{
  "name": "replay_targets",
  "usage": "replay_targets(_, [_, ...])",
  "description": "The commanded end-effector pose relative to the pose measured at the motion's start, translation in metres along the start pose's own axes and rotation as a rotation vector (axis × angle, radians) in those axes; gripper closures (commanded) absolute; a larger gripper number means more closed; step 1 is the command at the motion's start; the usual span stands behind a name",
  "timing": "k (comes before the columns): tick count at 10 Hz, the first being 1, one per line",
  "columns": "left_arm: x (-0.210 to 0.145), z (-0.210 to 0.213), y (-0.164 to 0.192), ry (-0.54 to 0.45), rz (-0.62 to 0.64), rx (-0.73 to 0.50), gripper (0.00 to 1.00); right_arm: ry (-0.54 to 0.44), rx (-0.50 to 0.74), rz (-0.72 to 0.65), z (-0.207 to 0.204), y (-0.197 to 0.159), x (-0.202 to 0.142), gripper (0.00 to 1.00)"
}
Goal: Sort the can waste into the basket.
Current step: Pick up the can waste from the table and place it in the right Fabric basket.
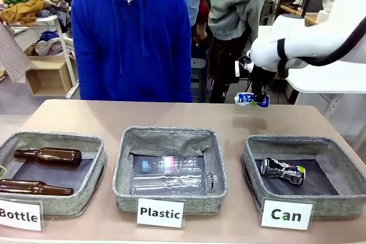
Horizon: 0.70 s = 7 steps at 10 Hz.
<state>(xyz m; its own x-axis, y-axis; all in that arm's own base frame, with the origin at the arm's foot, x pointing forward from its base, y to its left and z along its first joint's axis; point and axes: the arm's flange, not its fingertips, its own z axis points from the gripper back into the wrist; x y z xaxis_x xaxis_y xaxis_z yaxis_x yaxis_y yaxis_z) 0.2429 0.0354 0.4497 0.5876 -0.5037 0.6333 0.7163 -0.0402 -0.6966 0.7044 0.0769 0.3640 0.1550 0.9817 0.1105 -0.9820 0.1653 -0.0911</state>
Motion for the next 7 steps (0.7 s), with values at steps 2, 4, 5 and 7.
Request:
replay_targets(2, [-0.001,0.001,-0.003,-0.008,-0.017,-0.012,0.0,0.008,0.146,0.067,0.076,0.108,-0.024,1.0])
replay_targets(4, [-0.001,0.001,-0.003,-0.008,-0.017,-0.012,0.0,0.042,0.266,0.182,0.096,0.176,-0.04,1.0])
replay_targets(5, [-0.001,0.001,-0.003,-0.008,-0.017,-0.012,0.0,0.03,0.301,0.208,0.097,0.204,-0.046,1.0])
replay_targets(7, [-0.001,0.001,-0.003,-0.008,-0.017,-0.012,0.0,-0.029,0.328,0.281,0.08,0.247,-0.061,1.0])
